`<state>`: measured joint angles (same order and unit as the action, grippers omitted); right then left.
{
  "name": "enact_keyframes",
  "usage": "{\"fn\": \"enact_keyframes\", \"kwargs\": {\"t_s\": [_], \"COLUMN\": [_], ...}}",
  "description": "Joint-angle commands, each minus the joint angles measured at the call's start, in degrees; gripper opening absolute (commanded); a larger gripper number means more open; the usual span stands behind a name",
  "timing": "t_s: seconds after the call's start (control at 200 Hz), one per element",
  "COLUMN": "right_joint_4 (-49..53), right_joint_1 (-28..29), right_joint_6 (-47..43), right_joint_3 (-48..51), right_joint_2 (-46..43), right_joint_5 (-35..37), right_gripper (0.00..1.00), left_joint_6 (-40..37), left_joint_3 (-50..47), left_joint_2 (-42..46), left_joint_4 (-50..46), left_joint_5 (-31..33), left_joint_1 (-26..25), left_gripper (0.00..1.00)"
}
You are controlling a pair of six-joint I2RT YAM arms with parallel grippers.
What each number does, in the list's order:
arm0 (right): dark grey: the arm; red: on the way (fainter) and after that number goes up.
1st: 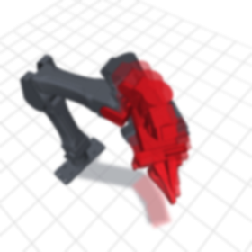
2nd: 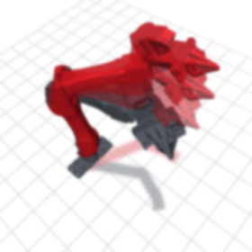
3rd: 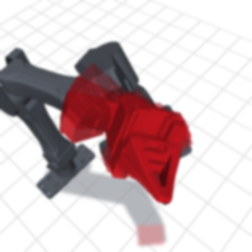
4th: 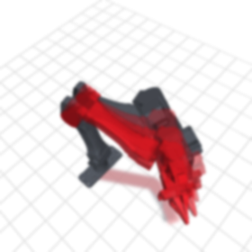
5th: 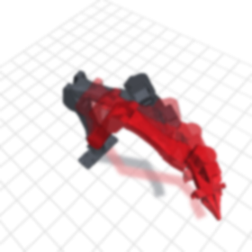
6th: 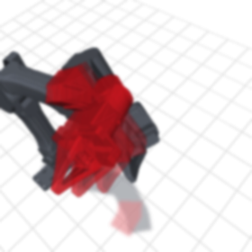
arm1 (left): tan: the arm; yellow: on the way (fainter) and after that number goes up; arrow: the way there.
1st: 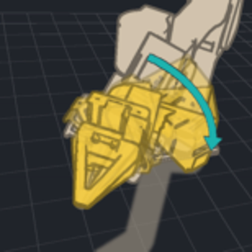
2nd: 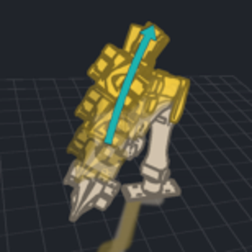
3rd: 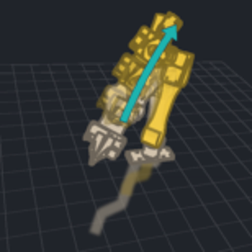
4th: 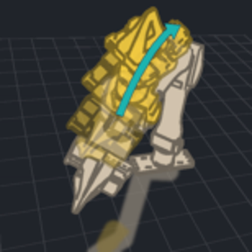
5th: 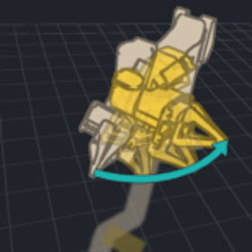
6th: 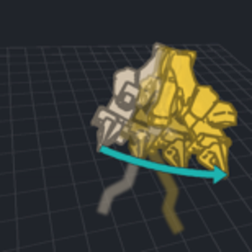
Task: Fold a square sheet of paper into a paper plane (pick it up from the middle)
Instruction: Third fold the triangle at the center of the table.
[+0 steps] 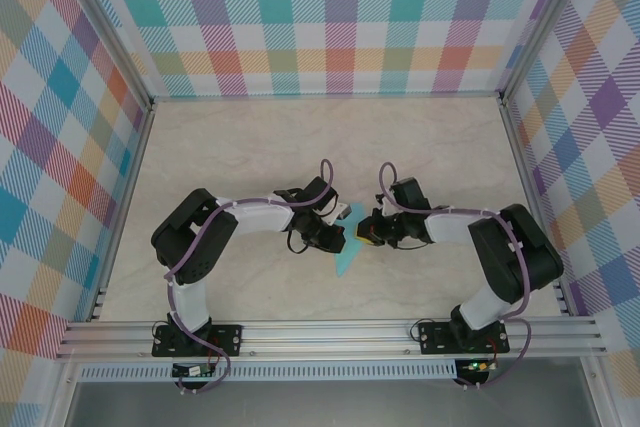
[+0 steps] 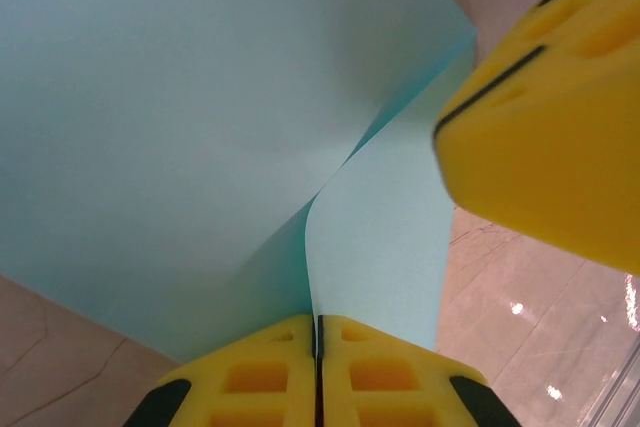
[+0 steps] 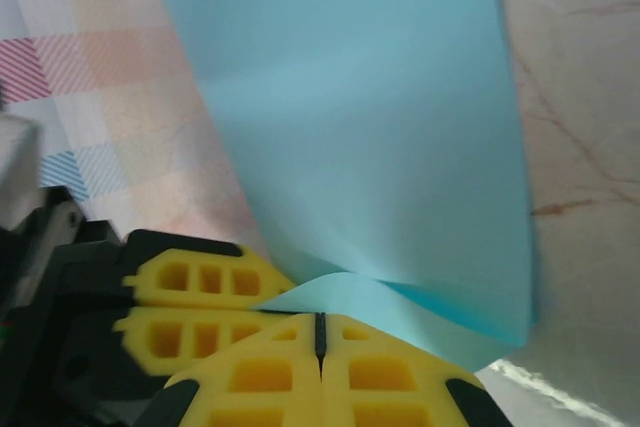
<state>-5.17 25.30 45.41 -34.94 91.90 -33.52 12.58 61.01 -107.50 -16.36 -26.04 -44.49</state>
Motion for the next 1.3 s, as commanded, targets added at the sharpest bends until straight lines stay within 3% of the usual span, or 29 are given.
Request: {"fn": "enact_keyframes", "kwargs": {"t_s": [0.0,0.18,0.33,0.44,0.655,0.875,1.295], "right_joint_4": [-1.31,-1.64,-4.31,-4.31,-2.80,-1.24,2.95], "right_joint_1": [0.19,0.31,0.88,2.65,6.33,6.65,6.61], "right_joint_6": [-0.06,0.98,5.44,9.04,13.63,12.93,6.72], "right_joint_3": [1.07,3.41,5.37,5.67,5.67,4.73,-1.52], "right_joint_2": [2.77,3.73,2.67,1.38,-1.97,-2.60,-1.77], "right_joint_5": [-0.38,2.08,3.57,6.00,11.01,11.25,8.12], "right_gripper": [0.01,0.00,0.01,0.01,0.02,0.02,0.05], "left_joint_6": [-0.24,1.75,5.36,10.83,22.36,26.63,30.06], "left_joint_3": [-1.25,-1.57,-2.15,-3.88,-10.08,-10.77,-17.65], "left_joint_2": [-0.83,3.38,9.60,15.20,22.16,15.10,12.45], "left_joint_4": [-5.17,-5.34,-7.52,-8.21,4.66,12.54,17.51], "left_joint_5": [4.63,6.50,13.07,18.14,8.83,3.27,0.74], "left_joint_1": [-0.22,-0.22,-0.10,-0.03,-1.18,-4.46,-6.28], "left_gripper": [0.11,0.24,0.36,0.40,0.22,0.09,0.10]}}
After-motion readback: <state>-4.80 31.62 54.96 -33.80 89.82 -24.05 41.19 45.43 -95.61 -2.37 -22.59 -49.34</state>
